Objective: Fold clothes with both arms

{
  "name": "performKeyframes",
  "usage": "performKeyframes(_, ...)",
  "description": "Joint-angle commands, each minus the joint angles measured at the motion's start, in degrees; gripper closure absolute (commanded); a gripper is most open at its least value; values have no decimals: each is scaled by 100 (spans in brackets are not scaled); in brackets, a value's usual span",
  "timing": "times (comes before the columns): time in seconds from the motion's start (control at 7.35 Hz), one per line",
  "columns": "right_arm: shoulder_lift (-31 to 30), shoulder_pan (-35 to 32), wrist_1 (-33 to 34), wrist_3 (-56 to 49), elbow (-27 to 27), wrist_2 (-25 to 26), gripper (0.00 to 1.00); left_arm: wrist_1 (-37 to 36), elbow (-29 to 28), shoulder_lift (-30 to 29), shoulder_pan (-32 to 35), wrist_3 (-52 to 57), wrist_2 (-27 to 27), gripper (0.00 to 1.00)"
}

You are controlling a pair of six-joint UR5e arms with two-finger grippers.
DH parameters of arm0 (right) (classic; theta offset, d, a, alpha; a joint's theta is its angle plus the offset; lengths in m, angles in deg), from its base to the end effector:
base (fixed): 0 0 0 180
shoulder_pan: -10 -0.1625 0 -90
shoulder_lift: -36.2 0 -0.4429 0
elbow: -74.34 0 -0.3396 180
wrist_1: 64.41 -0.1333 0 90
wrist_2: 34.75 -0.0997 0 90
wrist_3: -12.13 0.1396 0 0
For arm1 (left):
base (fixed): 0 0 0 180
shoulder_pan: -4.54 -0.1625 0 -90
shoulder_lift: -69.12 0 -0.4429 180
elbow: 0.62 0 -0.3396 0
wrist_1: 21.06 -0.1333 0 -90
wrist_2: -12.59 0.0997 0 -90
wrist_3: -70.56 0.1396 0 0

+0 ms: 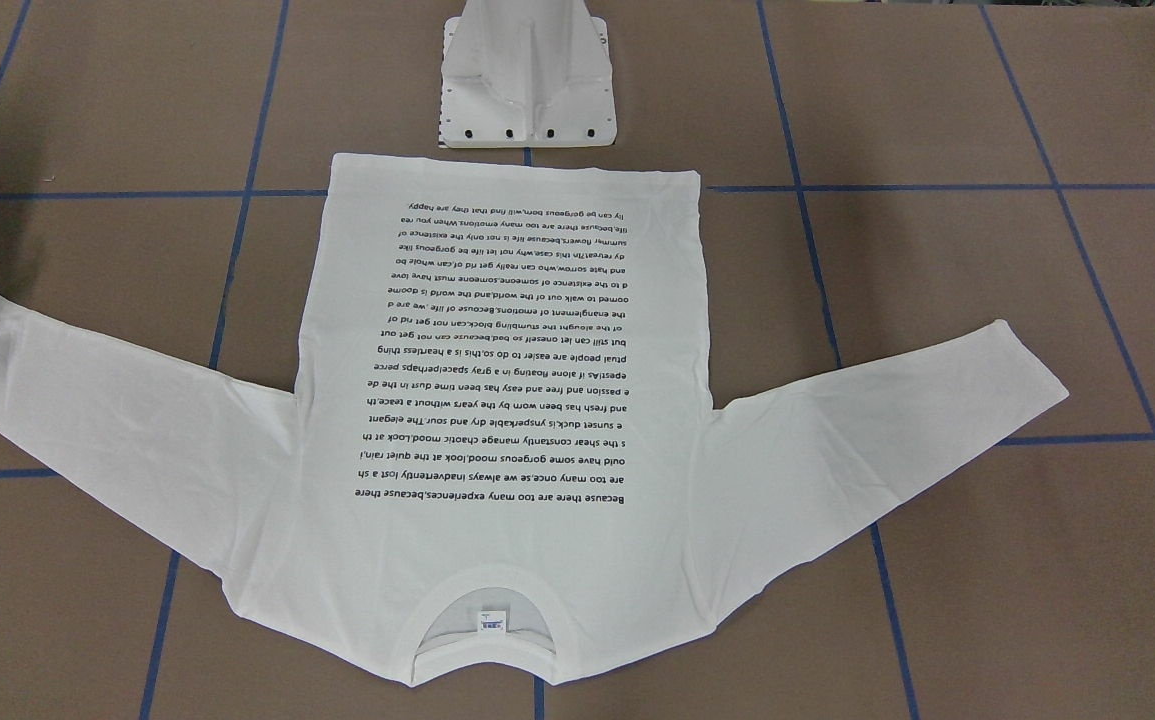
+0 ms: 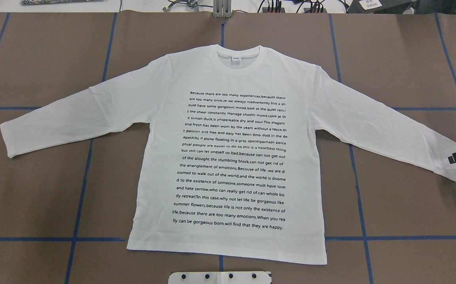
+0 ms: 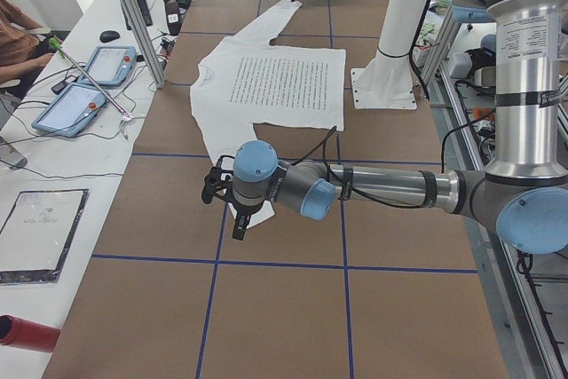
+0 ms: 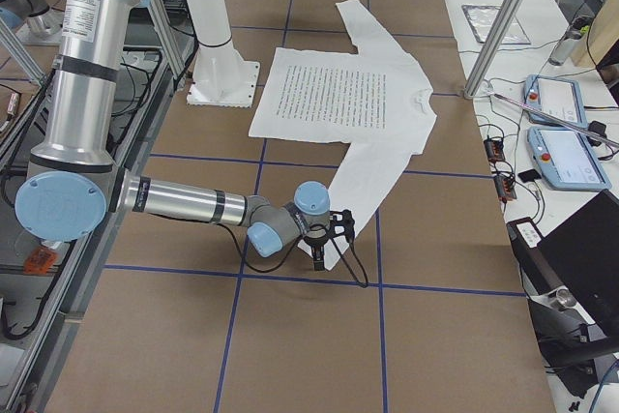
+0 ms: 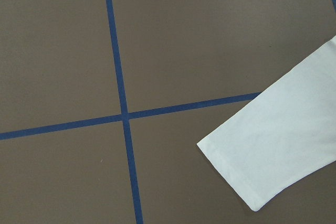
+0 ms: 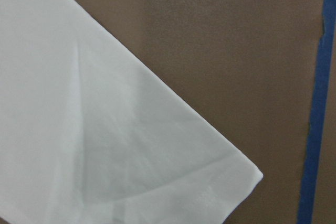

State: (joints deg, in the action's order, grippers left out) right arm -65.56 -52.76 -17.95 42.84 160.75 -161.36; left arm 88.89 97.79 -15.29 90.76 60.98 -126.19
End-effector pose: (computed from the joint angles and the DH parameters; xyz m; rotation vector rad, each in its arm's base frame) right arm -0.1285 -0.3590 0.7377 0.1123 -0.7771 -0.0997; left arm -0.0003 -0.4245 0.6328 0.2725 0.8766 0.0751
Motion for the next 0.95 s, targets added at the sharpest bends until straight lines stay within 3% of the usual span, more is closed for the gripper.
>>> performKeyframes(0.0,60,9,12,-3,-141,-3,0,0,30,-14,0,0,0,0)
performKeyframes(0.41,69,9,55,5,-133,5,15,0,30,-14,0,0,0,0)
performKeyframes(0.54,69,9,56,5,-133,-3,26,0,30,-23,0,17,0,0)
performKeyframes(0.82,95,18,82,5,-133,5,28,0,12,-41,0,26,0,0)
